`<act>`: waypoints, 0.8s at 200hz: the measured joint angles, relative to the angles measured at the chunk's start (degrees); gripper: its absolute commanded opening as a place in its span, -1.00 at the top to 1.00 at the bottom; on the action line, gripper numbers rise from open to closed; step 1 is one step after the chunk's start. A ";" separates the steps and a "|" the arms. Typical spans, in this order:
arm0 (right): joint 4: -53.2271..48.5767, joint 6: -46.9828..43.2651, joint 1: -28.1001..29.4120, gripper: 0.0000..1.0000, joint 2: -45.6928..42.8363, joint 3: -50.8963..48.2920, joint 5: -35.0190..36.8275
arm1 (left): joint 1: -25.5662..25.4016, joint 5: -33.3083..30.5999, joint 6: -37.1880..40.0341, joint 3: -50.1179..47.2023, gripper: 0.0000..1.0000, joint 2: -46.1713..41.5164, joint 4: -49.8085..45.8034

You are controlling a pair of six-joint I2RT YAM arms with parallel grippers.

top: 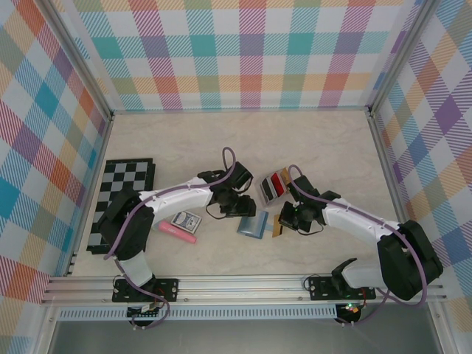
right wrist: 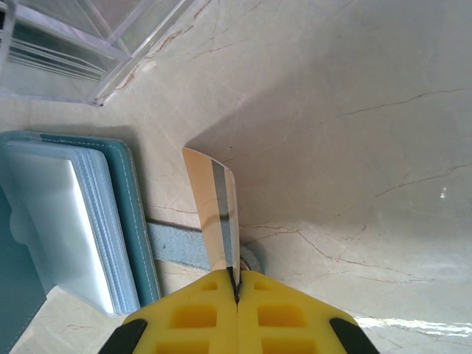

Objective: Put the credit cards into the card holder
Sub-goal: Open the card holder at the bottom-center of the table, then flip over the card slot in the card holder.

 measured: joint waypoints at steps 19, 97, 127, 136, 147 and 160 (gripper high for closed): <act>-0.04 -0.02 0.00 0.94 0.00 0.04 0.02 | 0.11 -0.50 -0.37 0.00 0.66 -0.04 -0.04; -2.25 -2.99 -0.35 0.95 0.79 1.90 2.16 | 3.39 -1.16 -1.84 -5.90 1.00 -6.05 0.50; -3.89 -4.33 -0.83 0.95 0.63 2.95 2.67 | 4.20 1.99 -4.94 -11.47 1.00 -7.78 4.61; -4.55 -4.63 -0.92 0.95 0.26 3.23 2.89 | 4.20 2.84 -6.05 -13.07 1.00 -8.41 5.97; -5.53 -5.03 -1.01 0.93 -0.79 3.41 3.13 | 4.20 3.50 -7.58 -15.23 1.00 -9.35 8.00; -6.36 -5.49 -1.07 0.93 -2.64 3.41 2.99 | 4.20 4.02 -9.51 -17.88 1.00 -10.45 10.49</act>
